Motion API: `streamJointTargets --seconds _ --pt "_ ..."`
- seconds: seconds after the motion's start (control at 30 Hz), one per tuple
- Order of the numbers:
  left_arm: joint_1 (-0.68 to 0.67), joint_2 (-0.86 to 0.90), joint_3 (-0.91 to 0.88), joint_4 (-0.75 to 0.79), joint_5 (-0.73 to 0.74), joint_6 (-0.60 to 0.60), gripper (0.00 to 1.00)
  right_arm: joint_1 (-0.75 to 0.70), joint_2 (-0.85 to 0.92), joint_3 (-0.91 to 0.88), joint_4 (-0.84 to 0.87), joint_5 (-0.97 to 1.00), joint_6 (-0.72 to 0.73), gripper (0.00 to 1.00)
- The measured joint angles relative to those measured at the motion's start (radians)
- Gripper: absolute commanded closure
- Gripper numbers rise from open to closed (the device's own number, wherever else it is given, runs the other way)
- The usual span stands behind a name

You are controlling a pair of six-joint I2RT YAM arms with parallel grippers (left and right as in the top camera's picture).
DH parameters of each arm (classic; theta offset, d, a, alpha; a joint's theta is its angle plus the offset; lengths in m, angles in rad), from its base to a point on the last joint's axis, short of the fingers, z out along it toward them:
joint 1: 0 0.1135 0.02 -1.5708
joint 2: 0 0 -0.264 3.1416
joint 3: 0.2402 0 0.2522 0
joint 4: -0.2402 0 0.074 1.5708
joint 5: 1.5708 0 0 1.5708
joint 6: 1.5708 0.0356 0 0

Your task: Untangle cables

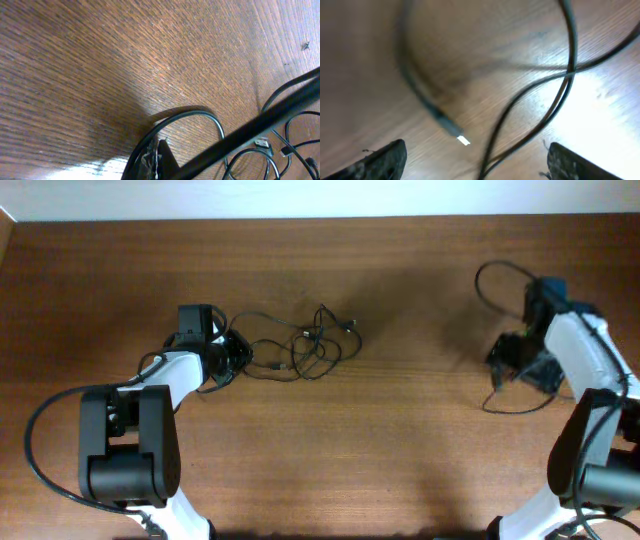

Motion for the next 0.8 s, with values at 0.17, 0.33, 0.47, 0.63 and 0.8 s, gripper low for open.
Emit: streamJointTargets --seconds 0.17,0.33,0.47,0.63,0.8 --pt "0.000 0.000 0.000 0.000 -0.001 0.000 0.97 0.000 0.000 0.100 -0.011 -0.106 -0.038 0.04" --pt "0.000 0.000 0.000 0.001 -0.001 0.000 0.97 0.014 0.000 0.068 0.007 -0.134 -0.048 0.06" --pt "0.000 0.000 0.000 0.001 -0.002 0.000 0.96 0.062 0.000 0.064 0.020 -0.151 -0.057 0.50" --pt "0.000 0.000 0.000 0.001 -0.003 0.000 0.96 0.137 0.000 0.064 0.046 -0.207 -0.067 0.73" --pt "0.000 0.000 0.000 0.001 -0.003 0.000 0.96 0.203 0.000 0.064 0.058 -0.201 -0.066 0.78"
